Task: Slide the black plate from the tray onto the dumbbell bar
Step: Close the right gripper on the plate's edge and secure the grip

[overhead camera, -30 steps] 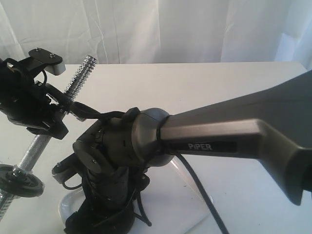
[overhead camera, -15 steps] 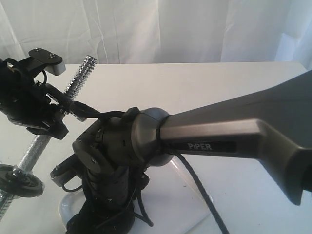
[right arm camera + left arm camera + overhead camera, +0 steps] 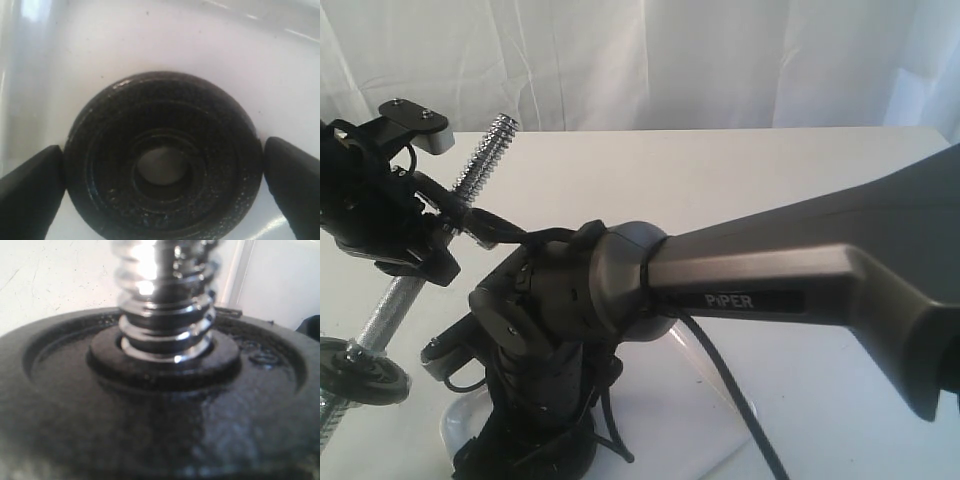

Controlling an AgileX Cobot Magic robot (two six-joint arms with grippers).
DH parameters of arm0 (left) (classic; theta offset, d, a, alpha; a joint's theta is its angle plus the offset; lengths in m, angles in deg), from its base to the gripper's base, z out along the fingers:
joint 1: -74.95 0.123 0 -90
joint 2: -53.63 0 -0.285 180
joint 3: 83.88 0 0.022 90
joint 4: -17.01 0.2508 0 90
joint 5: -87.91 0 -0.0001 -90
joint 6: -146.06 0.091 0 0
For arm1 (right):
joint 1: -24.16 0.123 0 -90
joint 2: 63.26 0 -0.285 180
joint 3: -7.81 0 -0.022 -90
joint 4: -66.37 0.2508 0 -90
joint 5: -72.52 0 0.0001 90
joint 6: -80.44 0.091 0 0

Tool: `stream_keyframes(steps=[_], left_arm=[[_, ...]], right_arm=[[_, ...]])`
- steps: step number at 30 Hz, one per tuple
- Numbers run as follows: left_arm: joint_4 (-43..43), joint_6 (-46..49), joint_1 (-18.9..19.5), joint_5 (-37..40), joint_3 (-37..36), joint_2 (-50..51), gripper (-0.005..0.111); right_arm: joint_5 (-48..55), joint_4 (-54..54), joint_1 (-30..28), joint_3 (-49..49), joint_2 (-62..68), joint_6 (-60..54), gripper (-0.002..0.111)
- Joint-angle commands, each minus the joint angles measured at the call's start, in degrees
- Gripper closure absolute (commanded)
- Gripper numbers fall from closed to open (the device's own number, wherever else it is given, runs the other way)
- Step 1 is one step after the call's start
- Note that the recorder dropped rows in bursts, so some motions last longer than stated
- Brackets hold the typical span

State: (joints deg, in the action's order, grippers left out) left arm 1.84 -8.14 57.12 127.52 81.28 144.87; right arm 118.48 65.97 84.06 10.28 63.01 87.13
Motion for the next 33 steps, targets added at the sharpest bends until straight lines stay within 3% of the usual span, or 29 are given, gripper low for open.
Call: stream_keyframes(steps=[1,6,8,10,14,15,26,33], left_arm=[[-3.8,-0.5,0.0,-0.9,2.1,-3.1,0.107],[-3.8,-0.5,0.0,-0.9,2.1,-3.1,0.107],[-3.8,-0.5,0.0,-0.9,2.1,-3.1,0.107],[-3.8,-0.5,0.0,-0.9,2.1,-3.1,0.107],[-3.8,-0.5,0.0,-0.9,2.1,-3.1,0.107],[-3.8,-0.5,0.0,-0.9,2.1,-3.1,0.107],[-3.8,-0.5,0.0,-0.6,2.1,-3.1,0.107],[-3.6,-0.5,0.0,-0.4,2.1,-3.1,0.107]], right_arm=[[-1.1,0.4,0.0,-0.4,1.0,1.1,0.003],[-0.9,0.4,0.0,-0.4,1.0,1.2,0.005],[-0.2,0.4,0.0,-0.4,1.0,1.2,0.014],[0.1,0.4,0.0,-0.4,1.0,1.2,0.033],[1.8,0.4,0.0,-0.4,1.0,3.9,0.101],[2.4,0.4,0.0,-0.4,1.0,3.9,0.107],[9.1,0.7,-0.6,-0.3,-5.3,3.9,0.108],[13.1,1.0,-8.1,-0.3,-15.2,2.2,0.108]])
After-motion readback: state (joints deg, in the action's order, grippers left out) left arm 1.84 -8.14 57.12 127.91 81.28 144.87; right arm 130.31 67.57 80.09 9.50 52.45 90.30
